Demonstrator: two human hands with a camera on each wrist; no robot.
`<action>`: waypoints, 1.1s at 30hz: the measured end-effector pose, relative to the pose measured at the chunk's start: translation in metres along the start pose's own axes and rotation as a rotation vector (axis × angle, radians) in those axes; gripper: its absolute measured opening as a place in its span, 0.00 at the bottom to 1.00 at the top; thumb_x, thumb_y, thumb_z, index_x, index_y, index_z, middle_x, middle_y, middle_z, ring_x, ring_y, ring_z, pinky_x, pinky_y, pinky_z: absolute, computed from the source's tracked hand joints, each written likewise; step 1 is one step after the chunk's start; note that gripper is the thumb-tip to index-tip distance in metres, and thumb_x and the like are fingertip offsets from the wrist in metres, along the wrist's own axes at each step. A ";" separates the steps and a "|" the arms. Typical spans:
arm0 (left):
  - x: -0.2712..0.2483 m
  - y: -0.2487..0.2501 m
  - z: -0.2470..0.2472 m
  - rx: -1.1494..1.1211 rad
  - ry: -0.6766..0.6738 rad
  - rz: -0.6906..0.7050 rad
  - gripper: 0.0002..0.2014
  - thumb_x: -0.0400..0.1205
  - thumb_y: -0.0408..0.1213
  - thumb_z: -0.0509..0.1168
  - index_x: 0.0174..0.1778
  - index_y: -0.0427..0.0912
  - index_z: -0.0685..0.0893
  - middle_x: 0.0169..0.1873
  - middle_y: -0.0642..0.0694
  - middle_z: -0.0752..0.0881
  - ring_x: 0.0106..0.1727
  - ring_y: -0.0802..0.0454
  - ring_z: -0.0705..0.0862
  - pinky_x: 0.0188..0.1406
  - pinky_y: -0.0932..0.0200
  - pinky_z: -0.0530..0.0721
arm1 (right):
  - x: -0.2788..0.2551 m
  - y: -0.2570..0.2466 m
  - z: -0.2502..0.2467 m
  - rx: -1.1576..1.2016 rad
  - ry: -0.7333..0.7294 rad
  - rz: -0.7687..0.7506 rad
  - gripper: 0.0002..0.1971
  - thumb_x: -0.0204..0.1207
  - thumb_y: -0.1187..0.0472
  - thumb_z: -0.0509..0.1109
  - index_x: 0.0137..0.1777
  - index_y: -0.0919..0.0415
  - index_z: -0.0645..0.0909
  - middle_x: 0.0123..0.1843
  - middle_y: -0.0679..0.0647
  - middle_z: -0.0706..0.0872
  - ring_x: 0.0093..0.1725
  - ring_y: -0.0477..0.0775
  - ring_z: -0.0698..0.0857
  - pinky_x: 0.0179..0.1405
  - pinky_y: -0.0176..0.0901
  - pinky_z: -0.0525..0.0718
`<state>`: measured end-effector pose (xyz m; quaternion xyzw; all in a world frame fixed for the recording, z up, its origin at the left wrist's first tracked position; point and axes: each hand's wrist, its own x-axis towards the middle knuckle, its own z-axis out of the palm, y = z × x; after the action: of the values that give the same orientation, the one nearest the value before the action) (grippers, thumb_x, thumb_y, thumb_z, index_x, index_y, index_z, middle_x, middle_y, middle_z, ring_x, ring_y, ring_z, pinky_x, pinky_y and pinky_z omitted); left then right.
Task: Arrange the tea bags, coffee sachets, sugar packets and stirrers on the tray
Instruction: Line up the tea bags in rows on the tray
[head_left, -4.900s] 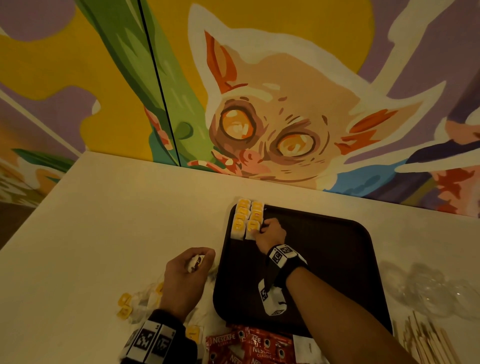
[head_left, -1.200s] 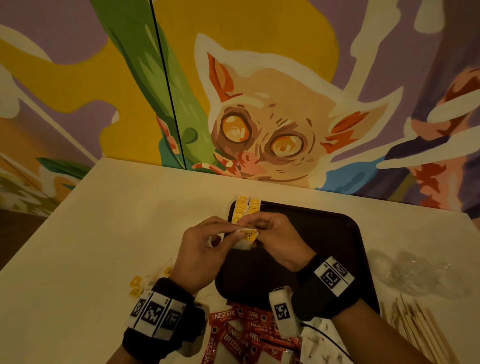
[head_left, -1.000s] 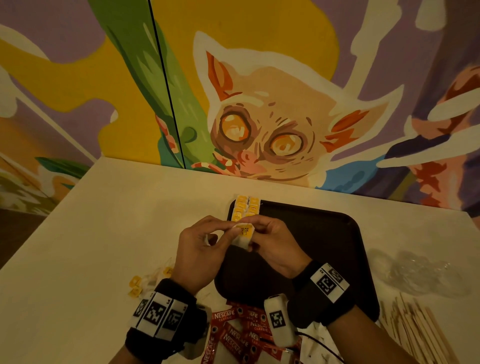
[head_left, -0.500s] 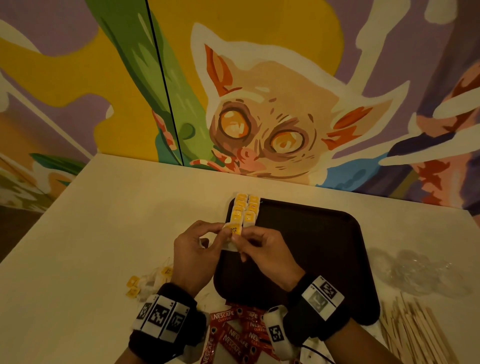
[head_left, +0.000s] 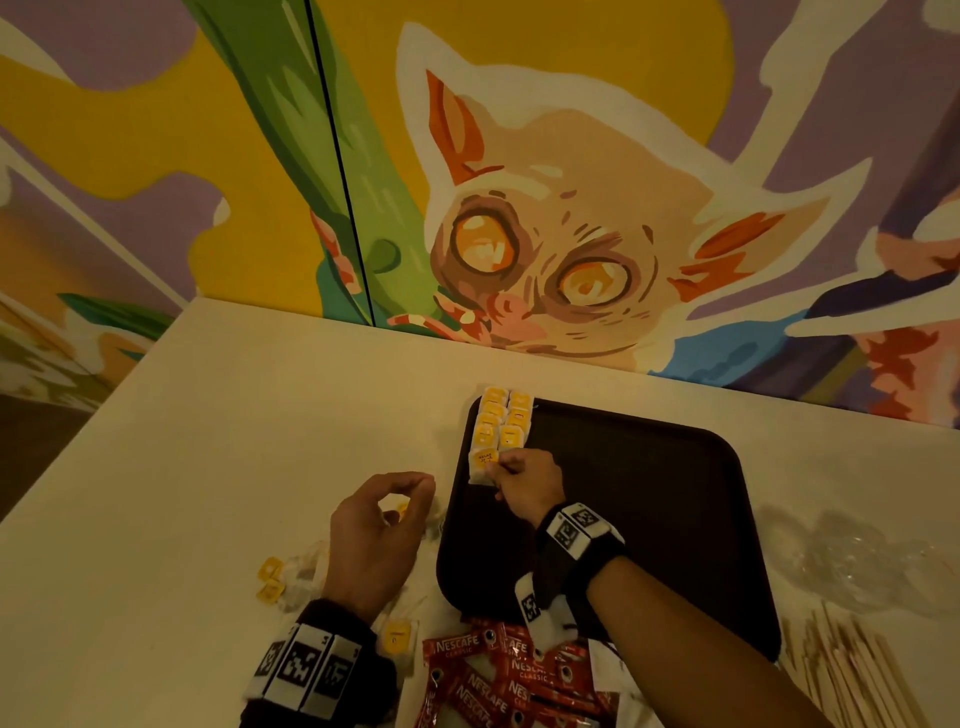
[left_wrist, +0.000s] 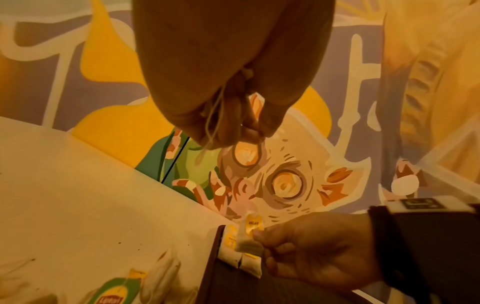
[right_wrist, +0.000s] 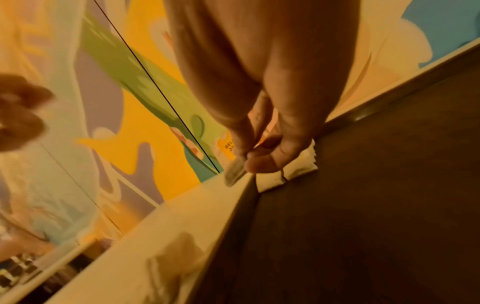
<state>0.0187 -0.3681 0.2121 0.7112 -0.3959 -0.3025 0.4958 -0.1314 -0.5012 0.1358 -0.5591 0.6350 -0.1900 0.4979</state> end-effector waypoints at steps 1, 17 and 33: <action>0.001 -0.001 0.000 0.002 -0.001 -0.003 0.02 0.79 0.39 0.72 0.43 0.50 0.89 0.42 0.66 0.88 0.47 0.65 0.86 0.45 0.61 0.83 | 0.008 0.001 0.005 -0.027 0.006 0.015 0.13 0.79 0.59 0.74 0.61 0.62 0.87 0.57 0.56 0.90 0.37 0.46 0.89 0.29 0.27 0.83; 0.011 -0.006 -0.002 -0.034 -0.004 -0.056 0.03 0.79 0.37 0.71 0.42 0.50 0.88 0.42 0.67 0.88 0.47 0.66 0.86 0.45 0.62 0.83 | 0.040 0.003 0.027 -0.279 0.125 0.082 0.09 0.80 0.60 0.72 0.57 0.60 0.86 0.64 0.61 0.82 0.51 0.51 0.79 0.46 0.35 0.74; 0.017 0.013 -0.005 -0.693 -0.189 -0.452 0.29 0.84 0.62 0.49 0.63 0.43 0.80 0.37 0.44 0.78 0.21 0.53 0.56 0.25 0.59 0.53 | -0.031 -0.034 0.017 0.103 -0.025 -0.260 0.04 0.78 0.58 0.74 0.50 0.55 0.84 0.46 0.48 0.87 0.47 0.51 0.87 0.49 0.44 0.86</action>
<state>0.0276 -0.3833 0.2252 0.5407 -0.1488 -0.5828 0.5882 -0.1027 -0.4780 0.1690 -0.6126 0.5405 -0.2783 0.5050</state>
